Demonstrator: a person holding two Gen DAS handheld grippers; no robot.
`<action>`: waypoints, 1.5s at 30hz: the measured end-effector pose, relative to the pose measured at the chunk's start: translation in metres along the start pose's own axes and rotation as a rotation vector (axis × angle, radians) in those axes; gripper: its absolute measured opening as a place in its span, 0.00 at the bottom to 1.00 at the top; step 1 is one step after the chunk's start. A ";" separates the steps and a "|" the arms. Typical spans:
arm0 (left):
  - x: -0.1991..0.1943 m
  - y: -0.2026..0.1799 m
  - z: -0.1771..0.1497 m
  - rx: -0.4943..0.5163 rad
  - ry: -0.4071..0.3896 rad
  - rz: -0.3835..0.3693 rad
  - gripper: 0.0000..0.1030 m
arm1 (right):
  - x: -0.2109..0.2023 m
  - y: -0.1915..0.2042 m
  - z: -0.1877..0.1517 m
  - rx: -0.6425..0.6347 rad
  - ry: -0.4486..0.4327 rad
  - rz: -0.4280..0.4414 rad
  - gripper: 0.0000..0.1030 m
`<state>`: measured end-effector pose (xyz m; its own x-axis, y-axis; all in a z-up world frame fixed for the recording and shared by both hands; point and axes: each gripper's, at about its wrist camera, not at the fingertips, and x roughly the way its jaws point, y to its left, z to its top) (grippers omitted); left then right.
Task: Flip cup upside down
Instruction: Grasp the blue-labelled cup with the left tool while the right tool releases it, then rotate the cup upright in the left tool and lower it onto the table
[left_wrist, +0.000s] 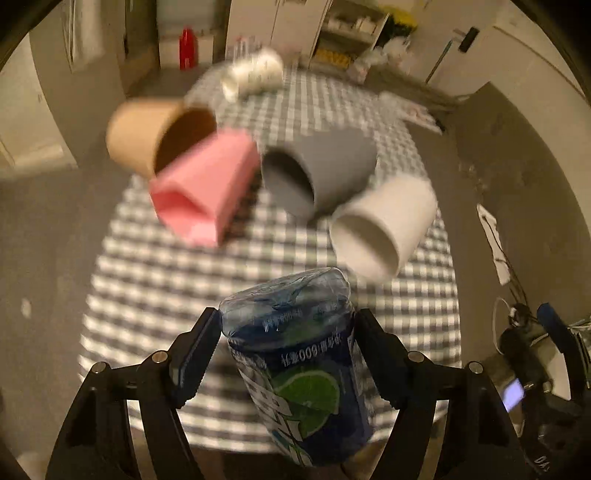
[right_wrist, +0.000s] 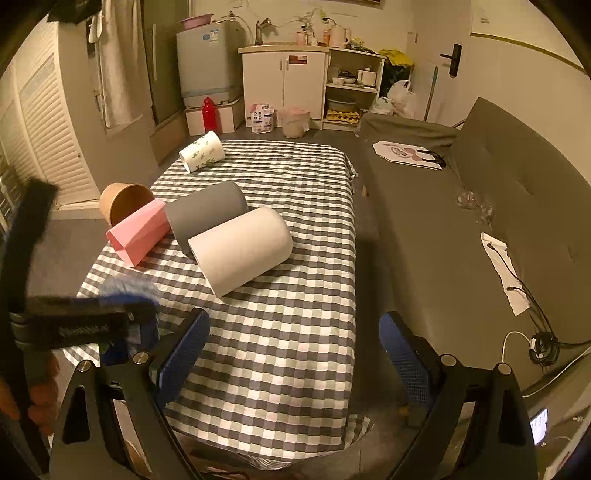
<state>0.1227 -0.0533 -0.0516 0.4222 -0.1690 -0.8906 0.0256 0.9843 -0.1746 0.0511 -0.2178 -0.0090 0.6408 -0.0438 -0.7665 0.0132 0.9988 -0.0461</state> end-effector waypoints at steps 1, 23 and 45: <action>-0.009 -0.003 0.003 0.025 -0.052 0.027 0.74 | 0.000 0.000 0.000 0.000 0.000 -0.001 0.91; -0.015 -0.008 -0.052 0.185 -0.558 0.162 0.74 | 0.014 -0.002 -0.008 0.010 0.000 -0.042 0.91; -0.080 -0.001 -0.058 0.134 -0.584 0.021 0.86 | -0.007 0.003 -0.006 0.024 -0.075 0.001 0.91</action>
<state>0.0360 -0.0439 -0.0046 0.8513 -0.1311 -0.5081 0.1103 0.9914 -0.0711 0.0417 -0.2146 -0.0079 0.6964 -0.0420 -0.7165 0.0299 0.9991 -0.0295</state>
